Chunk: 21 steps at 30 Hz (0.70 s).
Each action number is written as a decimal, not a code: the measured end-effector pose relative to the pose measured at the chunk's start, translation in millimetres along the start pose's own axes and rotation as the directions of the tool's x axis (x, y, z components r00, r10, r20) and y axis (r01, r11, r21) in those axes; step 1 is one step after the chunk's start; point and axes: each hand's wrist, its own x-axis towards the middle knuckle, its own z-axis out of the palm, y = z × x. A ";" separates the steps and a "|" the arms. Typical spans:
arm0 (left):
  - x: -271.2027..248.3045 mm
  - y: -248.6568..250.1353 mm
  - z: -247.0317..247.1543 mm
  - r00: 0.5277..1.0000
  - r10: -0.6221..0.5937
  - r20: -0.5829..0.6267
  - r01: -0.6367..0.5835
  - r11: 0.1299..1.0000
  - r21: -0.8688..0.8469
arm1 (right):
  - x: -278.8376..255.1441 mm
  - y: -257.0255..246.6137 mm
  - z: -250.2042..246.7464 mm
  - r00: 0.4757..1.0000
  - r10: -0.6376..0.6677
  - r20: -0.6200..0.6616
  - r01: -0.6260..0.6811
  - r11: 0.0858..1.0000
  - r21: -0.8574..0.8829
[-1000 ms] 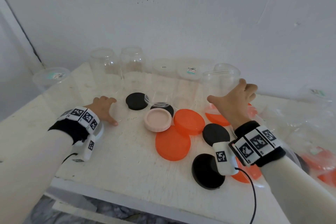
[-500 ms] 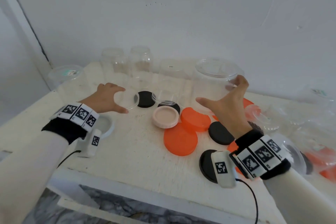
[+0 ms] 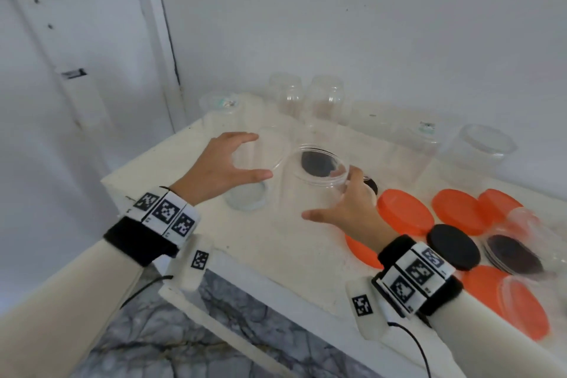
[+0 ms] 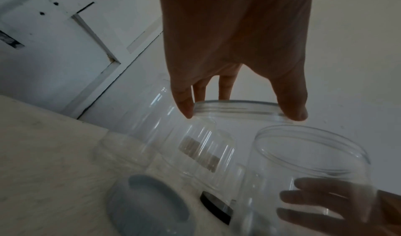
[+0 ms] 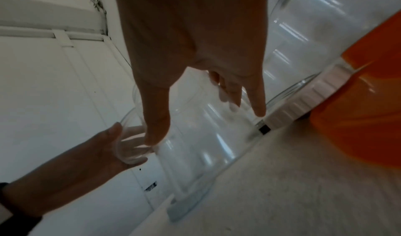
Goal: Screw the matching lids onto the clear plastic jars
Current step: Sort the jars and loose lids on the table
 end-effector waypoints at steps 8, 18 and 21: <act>-18.4 -13.5 -1.0 0.998 0.054 0.021 -0.054 0.998 0.019 | 6.9 13.6 18.3 0.988 -0.052 0.143 0.047 0.998 0.040; -12.8 11.2 19.2 0.961 0.229 0.154 -0.235 0.972 0.018 | 3.5 16.2 12.0 0.985 -0.003 0.171 -0.022 0.990 0.142; -6.3 20.1 30.4 0.942 0.269 0.201 -0.287 0.955 0.068 | 1.4 15.5 11.5 0.987 -0.011 0.161 -0.013 0.989 0.149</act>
